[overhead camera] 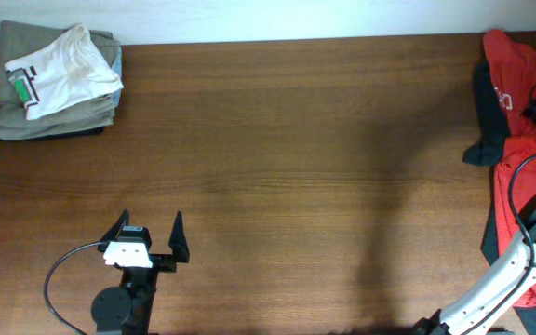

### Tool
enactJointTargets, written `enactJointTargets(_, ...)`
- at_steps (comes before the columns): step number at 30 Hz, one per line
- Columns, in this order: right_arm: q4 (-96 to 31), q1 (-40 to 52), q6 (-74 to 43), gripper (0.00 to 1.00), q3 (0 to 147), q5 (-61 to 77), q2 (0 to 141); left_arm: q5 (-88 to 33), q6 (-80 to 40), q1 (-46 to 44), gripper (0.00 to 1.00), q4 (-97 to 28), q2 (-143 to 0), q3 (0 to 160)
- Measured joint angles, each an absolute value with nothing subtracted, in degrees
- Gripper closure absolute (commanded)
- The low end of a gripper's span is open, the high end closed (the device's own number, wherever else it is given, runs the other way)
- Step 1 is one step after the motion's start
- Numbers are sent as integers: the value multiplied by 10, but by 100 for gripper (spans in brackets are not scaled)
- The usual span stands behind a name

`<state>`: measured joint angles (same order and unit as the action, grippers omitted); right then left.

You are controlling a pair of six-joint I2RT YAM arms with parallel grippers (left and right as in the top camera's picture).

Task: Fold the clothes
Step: 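Reach the right gripper to the red clothing pile and grasp the orange shirt, then lift the orange shirt with the right gripper and drop it mid-table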

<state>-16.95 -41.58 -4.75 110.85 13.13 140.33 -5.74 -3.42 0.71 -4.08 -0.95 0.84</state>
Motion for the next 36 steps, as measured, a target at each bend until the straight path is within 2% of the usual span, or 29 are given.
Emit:
enactJointTargets(10,-194,-405,-39,13,1131,103,1410,-57,-34,7,1,-41,-10,8)
enactJointTargets(11,-193,-402,-38,16,1131,103,1412,-57,-34,7,1,-41,-10,9)
enactJointTargets(12,-194,-398,-37,33,1131,103,1417,-57,-34,7,1,-41,-10,8)
enactJointTargets(13,-194,-395,-37,43,1131,103,1420,-57,-34,7,1,-41,-10,8)
enactJointTargets(18,-193,-385,-33,51,1131,99,1426,-57,-34,7,1,-41,-10,8)
enactJointTargets(21,-199,-385,-32,50,1131,84,1426,-57,-34,7,1,-41,-10,9)
enactJointTargets(23,-202,-385,-32,42,1131,67,1426,-57,-34,7,1,-41,-10,9)
enactJointTargets(25,-204,-385,-30,41,1131,57,1426,-57,-34,7,1,-41,-10,8)
enactJointTargets(33,-204,-384,-32,62,1132,47,1426,-57,-34,7,1,-41,-10,8)
enactJointTargets(34,-204,-383,-34,61,1132,47,1426,-57,-34,7,1,-41,-10,8)
enactJointTargets(35,-206,-383,-32,52,1133,47,1426,-57,-34,7,1,-41,-10,8)
enactJointTargets(36,-207,-382,-32,50,1134,45,1426,-57,-34,7,1,-41,-10,9)
